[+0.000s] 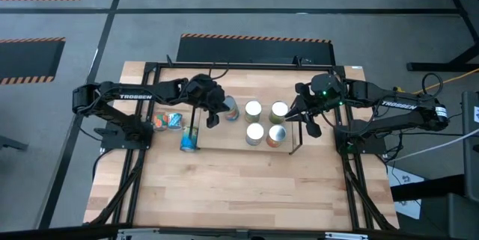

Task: Pick and place cans onto a shelf
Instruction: Put the canned tomatoes on the shelf

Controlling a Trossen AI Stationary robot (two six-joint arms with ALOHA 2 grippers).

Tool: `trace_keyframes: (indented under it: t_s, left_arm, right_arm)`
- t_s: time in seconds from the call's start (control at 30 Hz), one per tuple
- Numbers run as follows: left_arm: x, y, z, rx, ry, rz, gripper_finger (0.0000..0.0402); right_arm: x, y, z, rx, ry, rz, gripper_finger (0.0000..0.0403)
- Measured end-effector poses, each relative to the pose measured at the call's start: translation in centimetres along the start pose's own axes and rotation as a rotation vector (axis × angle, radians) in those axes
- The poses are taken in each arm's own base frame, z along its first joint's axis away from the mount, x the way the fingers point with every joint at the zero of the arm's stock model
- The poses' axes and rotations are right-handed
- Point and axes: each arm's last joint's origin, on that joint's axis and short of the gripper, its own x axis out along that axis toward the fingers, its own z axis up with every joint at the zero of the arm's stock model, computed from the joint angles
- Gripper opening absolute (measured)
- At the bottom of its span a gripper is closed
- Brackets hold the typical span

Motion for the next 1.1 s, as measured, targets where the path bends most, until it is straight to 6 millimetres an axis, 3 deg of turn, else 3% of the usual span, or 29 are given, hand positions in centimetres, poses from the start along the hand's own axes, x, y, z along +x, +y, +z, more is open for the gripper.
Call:
trace_keyframes:
  t_s: [0.63,1.1]
  left_arm:
    - [0.2,-1.1,-0.3,0.024,0.029,0.025,0.0001]
    - [0.2,-1.1,-0.1,0.024,0.016,0.025,0.0056]
  right_arm:
    - [0.0,0.0,0.0,0.000,0.000,0.000,0.0062]
    - [0.0,0.0,0.0,0.000,0.000,0.000,0.0062]
